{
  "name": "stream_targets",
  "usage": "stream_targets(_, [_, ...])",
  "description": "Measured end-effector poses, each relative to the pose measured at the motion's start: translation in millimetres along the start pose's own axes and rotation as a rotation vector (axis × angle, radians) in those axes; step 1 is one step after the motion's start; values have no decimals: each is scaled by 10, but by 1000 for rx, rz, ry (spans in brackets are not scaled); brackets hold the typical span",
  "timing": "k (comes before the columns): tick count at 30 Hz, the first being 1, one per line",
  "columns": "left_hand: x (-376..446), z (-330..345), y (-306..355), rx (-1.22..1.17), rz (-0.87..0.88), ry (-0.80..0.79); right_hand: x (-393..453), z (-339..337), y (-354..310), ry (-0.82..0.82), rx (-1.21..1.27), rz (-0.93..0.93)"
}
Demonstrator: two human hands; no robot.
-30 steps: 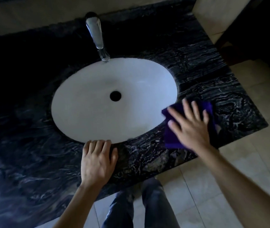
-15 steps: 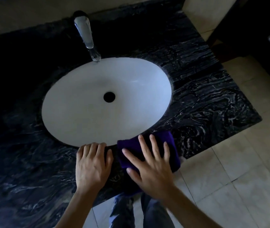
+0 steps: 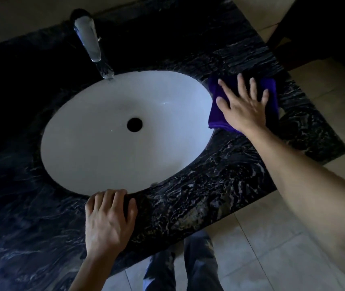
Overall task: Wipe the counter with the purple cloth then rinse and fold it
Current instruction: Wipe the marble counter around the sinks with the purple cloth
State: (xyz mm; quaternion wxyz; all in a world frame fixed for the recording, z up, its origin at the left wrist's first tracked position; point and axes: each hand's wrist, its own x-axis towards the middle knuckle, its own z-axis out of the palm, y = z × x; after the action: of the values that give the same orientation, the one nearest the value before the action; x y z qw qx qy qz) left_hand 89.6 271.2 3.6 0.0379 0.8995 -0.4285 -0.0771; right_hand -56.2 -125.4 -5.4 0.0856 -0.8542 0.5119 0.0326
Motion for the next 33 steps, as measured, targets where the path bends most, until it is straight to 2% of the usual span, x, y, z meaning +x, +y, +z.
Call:
stream_targets(3, [8, 1, -7, -3, 4, -18, -663, 97, -228, 7, -14, -41])
stream_targets(8, [-3, -1, -3, -18, 3, -19, -2395, 396, -905, 48, 36, -187])
stream_targets(11, [-18, -12, -21, -63, 14, 20, -2981, 562, -1412, 16, 82, -387])
stream_targets(14, [-17, -14, -55, -100, 24, 44, -2810, 559, -1323, 3, 48, -611])
stream_targets(16, [-8, 6, -67, -101, 20, 47, -2476, 485, -971, 10, -7, -612])
stream_targets(21, [-8, 31, -66, -117, 0, 79, -1677, 226, -100, 23, -119, -162])
stream_targets(23, [4, 39, -57, -98, -4, 80, -1739, 235, -171, 30, -89, -51])
stream_targets(25, [8, 39, -51, -77, -9, 73, -2083, 338, -606, 61, -46, 8])
stream_targets(26, [10, 41, -42, -70, -6, 69, -2325, 407, -909, 76, -23, -26])
stream_targets(29, [21, 49, -73, -72, -3, 70, -2905, 555, -1695, 4, 23, -295])
stream_targets(31, [11, 49, -91, -81, 5, 88, -2909, 584, -1696, -13, 34, -435])
stream_targets(33, [18, 48, -104, -87, 21, 97, -2625, 535, -1313, 19, -1, -504])
